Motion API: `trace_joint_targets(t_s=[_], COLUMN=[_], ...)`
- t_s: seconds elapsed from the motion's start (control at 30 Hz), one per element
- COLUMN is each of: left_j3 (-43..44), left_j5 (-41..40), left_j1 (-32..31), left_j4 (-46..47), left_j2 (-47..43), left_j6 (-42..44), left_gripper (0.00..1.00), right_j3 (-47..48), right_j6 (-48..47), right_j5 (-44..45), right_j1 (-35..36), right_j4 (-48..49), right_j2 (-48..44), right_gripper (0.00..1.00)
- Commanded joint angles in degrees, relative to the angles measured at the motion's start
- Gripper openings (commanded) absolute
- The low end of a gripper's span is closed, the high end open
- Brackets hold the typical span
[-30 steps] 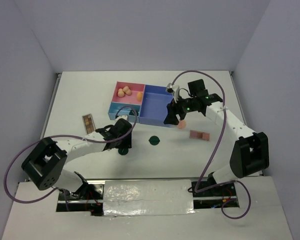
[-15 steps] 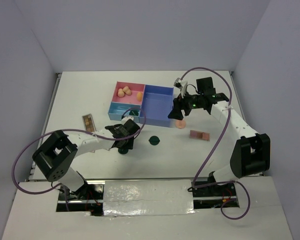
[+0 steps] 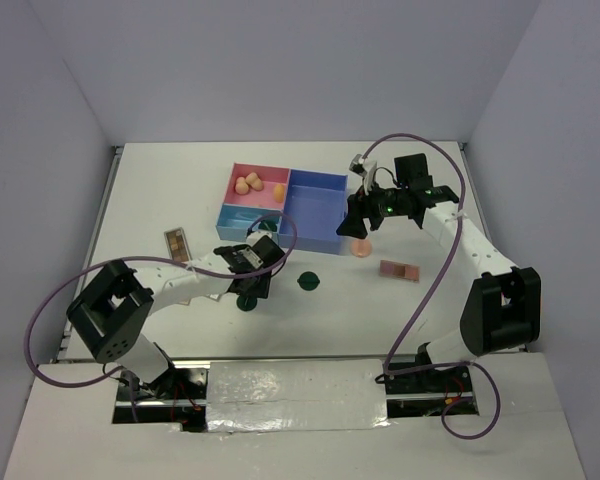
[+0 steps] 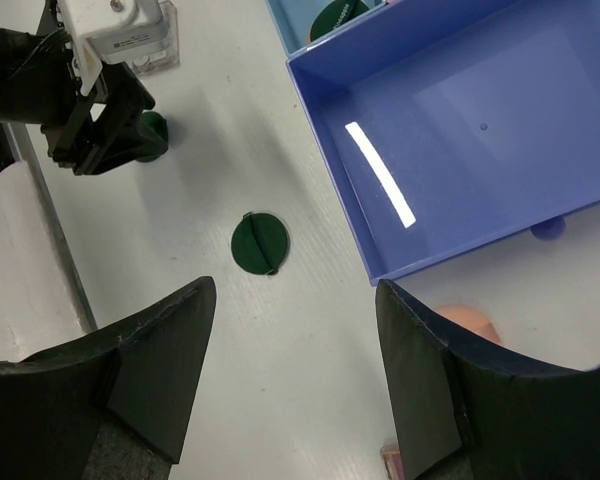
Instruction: Organize the makeup
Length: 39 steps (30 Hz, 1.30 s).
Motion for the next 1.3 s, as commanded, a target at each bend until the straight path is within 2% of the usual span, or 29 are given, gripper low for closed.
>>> trace_joint_targets(t_s=[0.0,0.33,0.5,0.6,0.73,0.9,0.93,1.27], left_j3=[2.13,-1.03,-2.26,-2.88,-2.62,-0.95,-0.6,0.81], left_j5=[0.46,3.45,3.72,3.37,3.02,3.01,3.1,6.35], left_j1=[-0.23,-0.23,-0.23,-0.23,-0.23,-0.23,-0.23,1.52], left_j4=[-3.69,0.08,1.23,1.58,1.32,0.44,0.44,9.48], left_j2=[-0.73,1.64,3.93,4.11,3.14,-0.89,-1.68,-14.69], left_j6=[1.97,1.89,1.8,1.62,1.71,2.15,2.32,4.87], left_gripper=[0.59,0.55,0.49,0.39,0.2,0.06,0.0,0.0], right_j3=[0.7,0.61,0.43,0.35,0.17,0.08,0.08,-0.79], right_j6=[0.48,0.75,0.75,0.75,0.66,0.57,0.57,-0.66], right_j5=[-1.08,-1.25,-1.16,-1.16,-1.08,-0.99,-0.9,-1.51], right_j1=[-0.44,-0.44,-0.52,-0.52,-0.7,-0.79,-0.79,-0.79], right_j4=[2.02,2.02,2.11,2.11,2.2,2.2,2.2,1.58], right_j2=[-1.94,-1.85,-2.2,-2.29,-2.55,-2.82,-2.82,-3.43], right_gripper=[0.73,0.73,0.73,0.73,0.73,0.73,0.73,0.72])
